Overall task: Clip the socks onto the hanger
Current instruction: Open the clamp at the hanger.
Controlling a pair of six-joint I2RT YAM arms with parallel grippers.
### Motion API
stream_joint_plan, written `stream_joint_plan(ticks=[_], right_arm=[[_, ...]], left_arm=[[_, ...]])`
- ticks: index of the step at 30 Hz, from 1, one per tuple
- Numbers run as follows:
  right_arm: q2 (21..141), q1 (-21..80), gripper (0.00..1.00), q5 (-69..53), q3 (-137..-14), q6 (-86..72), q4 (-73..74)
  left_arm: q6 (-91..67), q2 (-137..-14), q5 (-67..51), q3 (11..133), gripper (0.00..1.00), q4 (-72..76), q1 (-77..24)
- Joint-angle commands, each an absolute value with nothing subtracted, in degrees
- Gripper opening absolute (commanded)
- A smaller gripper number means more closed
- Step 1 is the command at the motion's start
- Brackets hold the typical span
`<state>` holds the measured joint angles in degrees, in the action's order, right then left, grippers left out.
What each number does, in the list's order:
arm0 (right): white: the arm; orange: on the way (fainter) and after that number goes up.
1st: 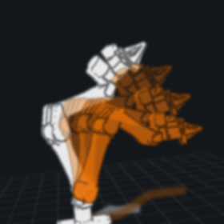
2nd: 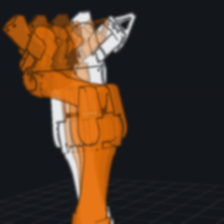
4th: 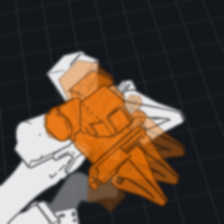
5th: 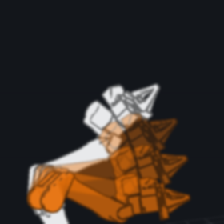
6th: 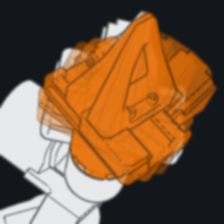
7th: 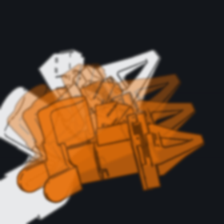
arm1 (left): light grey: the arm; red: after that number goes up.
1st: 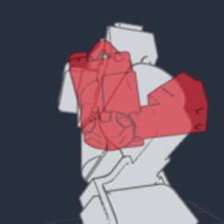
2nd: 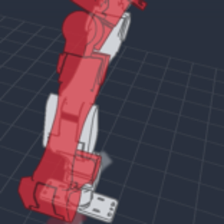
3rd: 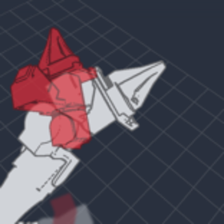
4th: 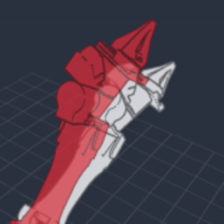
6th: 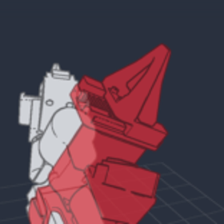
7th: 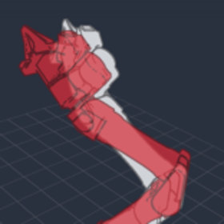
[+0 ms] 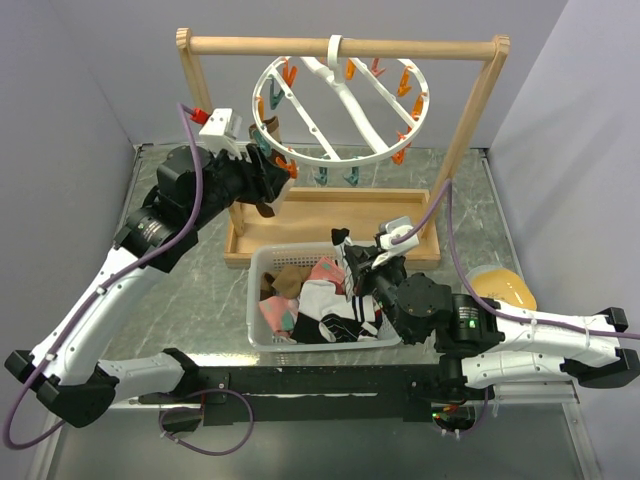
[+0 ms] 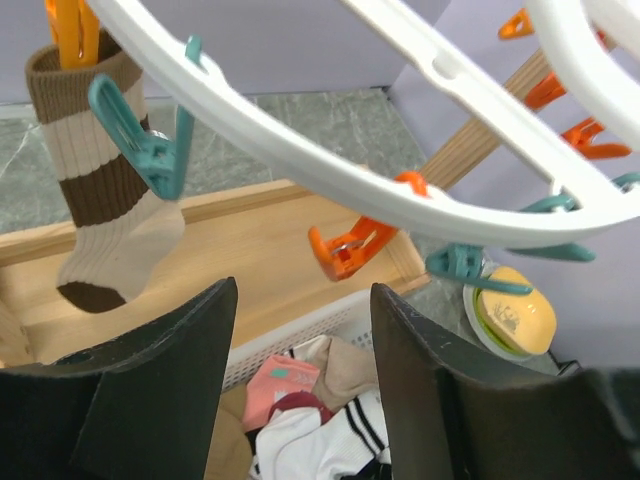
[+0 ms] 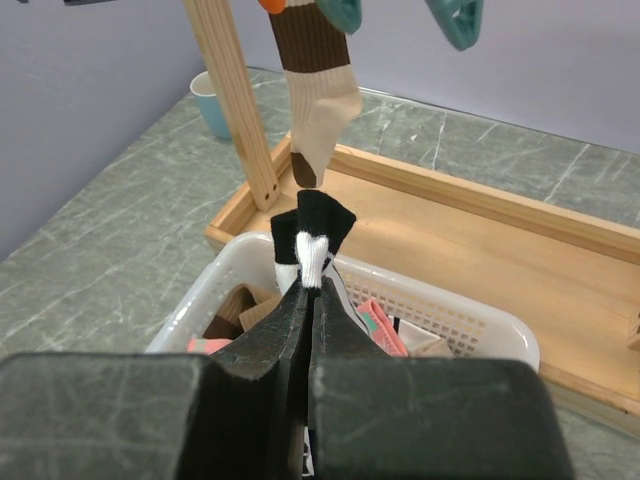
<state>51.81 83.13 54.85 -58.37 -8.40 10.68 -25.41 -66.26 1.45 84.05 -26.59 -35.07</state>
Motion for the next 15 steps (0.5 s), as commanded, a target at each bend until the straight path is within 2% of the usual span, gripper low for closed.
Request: stream_joint_plan(ticks=[1, 7, 9, 15], right_arm=[[50.9, 83.6, 0.00, 55.2, -57.7, -7.5, 6.9], [50.5, 83.6, 0.00, 54.7, -57.1, -7.3, 6.4], [49.9, 83.7, 0.00, 54.7, -56.8, -7.3, 6.0], [49.7, 83.6, 0.00, 54.5, -56.5, -6.9, 5.7]], left_arm=[[-27.1, -66.3, 2.4, 86.9, 0.61, -22.2, -35.9], [-22.2, -67.2, 1.1, 86.0, 0.65, -20.0, -37.4], [-20.6, -67.7, 2.7, 85.7, 0.69, -19.2, -37.9], [-19.7, -68.4, 5.4, 84.9, 0.71, -16.6, -38.0]])
